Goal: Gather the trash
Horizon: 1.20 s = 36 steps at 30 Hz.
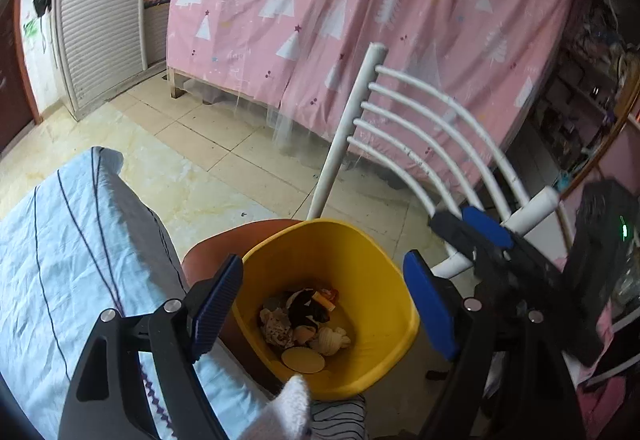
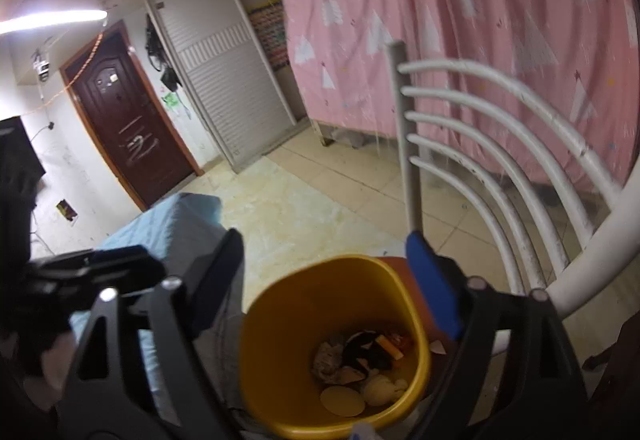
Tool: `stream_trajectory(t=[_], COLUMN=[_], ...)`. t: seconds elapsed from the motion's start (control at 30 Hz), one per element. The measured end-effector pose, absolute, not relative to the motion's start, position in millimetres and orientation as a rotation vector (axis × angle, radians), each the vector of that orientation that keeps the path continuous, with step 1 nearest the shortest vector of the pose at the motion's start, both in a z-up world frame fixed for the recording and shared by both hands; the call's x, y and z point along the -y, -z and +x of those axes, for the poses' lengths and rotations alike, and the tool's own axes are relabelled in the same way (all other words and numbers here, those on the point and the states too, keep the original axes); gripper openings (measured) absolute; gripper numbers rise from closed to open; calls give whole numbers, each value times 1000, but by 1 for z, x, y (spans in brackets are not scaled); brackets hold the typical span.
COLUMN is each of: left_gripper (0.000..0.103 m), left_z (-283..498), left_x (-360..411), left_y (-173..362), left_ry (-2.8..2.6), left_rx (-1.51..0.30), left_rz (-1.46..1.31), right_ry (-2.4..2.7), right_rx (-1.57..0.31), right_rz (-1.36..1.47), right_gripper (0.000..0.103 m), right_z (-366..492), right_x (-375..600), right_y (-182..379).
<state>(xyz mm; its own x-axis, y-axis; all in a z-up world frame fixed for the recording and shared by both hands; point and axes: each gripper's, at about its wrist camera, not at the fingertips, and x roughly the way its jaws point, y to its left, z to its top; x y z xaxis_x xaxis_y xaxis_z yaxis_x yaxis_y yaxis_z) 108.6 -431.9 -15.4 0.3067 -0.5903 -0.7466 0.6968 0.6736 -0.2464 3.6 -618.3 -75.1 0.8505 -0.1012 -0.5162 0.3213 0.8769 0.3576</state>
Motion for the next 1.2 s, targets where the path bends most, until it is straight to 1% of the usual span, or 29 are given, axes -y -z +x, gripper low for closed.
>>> stream_trajectory(t=[0.03,0.17,0.2,0.43,0.6,0.93,1.2], left_gripper=[74,75,76,83,92,92,92], left_z=[107,101,98,86,76,69,55], left_x=[425,401,392,322,261,158,94], left_y=[10,-8,-13,-45,-59,-64,-63], left_ry=[858,864,854,774,634,368,216], left_rx=[-914,-859,-836,-709,-615,-525,-500], left_rz=[119,81,74,32,24,22,-8], right_ry=[227,204,199,165,179,92,-47], right_rx=[-500,-467,-462,-452,-436,-425,-449], right_rz=[432,415,407,313,238,150,132], right_gripper=[85,96,97,97,97,97,97], right_z=[2,-1,-1,0,-2,4,25], right_x=[609,586,580,520,484,416,367], right_y=[68,48,44,15,-3,-15,-7])
